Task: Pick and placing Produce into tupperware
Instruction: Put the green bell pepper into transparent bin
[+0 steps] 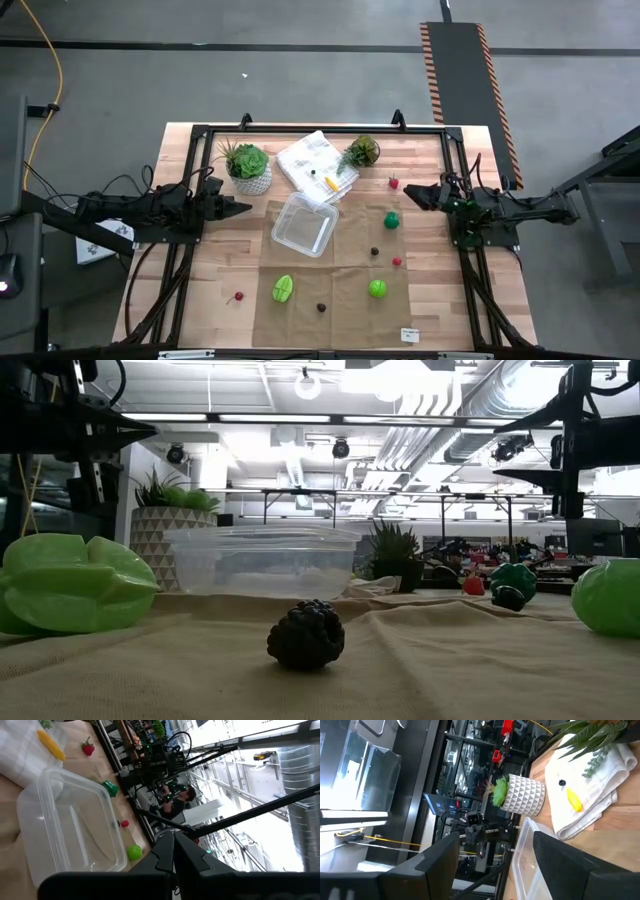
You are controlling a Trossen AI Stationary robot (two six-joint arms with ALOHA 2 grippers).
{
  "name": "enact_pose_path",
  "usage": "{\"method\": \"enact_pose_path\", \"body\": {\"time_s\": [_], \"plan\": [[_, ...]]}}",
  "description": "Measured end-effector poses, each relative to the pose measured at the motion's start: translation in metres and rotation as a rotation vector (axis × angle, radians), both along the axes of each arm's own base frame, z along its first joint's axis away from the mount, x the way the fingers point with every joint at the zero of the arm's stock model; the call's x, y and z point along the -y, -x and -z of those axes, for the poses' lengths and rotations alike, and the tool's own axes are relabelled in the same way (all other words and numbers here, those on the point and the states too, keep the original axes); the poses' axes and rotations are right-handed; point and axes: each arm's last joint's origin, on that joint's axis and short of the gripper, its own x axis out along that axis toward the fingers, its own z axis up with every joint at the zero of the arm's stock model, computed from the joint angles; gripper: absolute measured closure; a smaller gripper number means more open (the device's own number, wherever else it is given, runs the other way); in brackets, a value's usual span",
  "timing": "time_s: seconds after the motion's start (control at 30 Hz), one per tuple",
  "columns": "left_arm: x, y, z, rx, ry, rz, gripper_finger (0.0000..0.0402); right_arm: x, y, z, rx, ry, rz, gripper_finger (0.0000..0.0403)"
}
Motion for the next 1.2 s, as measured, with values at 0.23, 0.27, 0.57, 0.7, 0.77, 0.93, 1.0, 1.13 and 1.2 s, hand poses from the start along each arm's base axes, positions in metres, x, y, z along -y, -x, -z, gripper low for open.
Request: {"method": "enact_pose_path", "body": {"time_s": [0.23,0.27,0.57,0.7,0.77,0.93,1.0,1.13,1.2], "plan": [[0.000,0.000,0.000,0.000,0.000,0.000,0.0401,0.000,0.000,0.000,0.019,-0.054,-0.002,0.0158],[0.000,0.000,0.000,0.000,0.000,0.000,0.0401,0.000,0.000,-0.001,0.024,-0.045,0.001,0.0159],[0.000,0.000,0.000,0.003,0.011,0.000,0.0401,-0.001,0.010,-0.038,0.313,0.300,0.003,0.0259],[0.000,0.000,0.000,0.005,0.030,0.013,0.0401,-0.004,0.012,-0.047,0.349,0.279,-0.096,0.0273],[0.001,0.000,0.000,0.007,0.039,0.021,0.0401,-0.004,0.014,-0.058,0.248,0.287,-0.121,0.0273],[0.001,0.000,0.000,0.011,0.067,0.030,0.0401,-0.002,0.024,-0.103,-0.182,0.387,-0.146,0.0273],[0.001,0.000,0.000,0.011,0.067,0.031,0.0401,-0.002,0.025,-0.120,-0.356,0.406,-0.170,0.0273],[0.001,0.000,0.000,0.009,0.062,0.030,0.0401,-0.003,0.018,-0.141,-0.663,0.347,-0.257,0.0273],[0.001,0.000,0.000,0.007,0.062,0.030,0.0401,-0.004,0.011,-0.154,-0.762,0.275,-0.268,0.0273]]}}
